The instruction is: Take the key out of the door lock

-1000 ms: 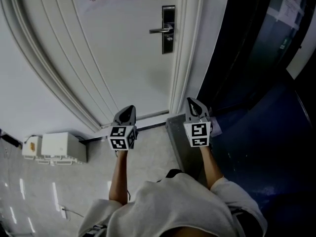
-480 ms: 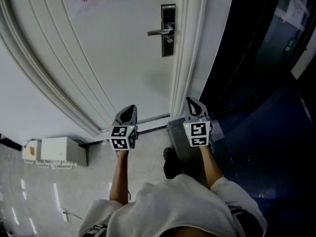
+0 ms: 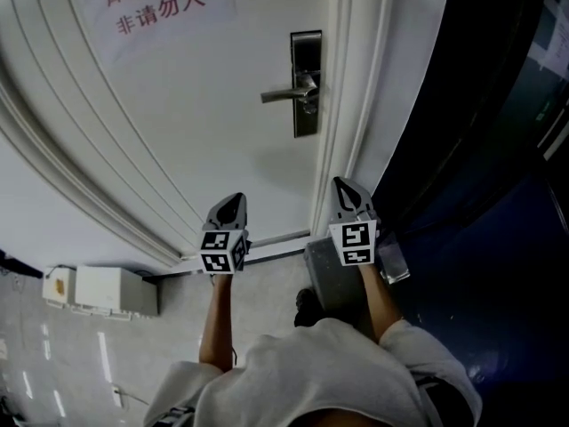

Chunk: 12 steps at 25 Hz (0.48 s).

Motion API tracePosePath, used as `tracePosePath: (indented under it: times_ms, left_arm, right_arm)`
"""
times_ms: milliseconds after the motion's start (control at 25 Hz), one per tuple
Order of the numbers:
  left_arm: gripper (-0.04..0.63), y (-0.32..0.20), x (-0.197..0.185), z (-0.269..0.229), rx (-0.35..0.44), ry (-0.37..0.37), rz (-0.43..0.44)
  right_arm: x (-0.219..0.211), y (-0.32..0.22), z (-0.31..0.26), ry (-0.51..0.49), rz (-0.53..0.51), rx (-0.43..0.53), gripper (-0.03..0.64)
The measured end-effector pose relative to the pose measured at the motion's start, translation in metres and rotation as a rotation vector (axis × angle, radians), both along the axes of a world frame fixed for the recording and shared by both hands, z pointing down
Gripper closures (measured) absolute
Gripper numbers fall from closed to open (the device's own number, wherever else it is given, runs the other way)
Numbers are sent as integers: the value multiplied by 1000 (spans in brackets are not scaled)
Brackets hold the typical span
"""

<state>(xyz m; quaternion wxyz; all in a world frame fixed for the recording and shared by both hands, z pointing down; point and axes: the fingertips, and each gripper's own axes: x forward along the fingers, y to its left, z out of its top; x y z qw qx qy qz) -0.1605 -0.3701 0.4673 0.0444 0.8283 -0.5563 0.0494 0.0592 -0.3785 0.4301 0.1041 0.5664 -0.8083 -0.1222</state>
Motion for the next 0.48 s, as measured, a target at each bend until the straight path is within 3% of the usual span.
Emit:
tracePosePath:
  times_ms: [480]
  left_arm:
    - [577, -117, 11, -26, 35, -4, -72]
  right_arm:
    - [-2, -127, -15, 20, -101, 14, 594]
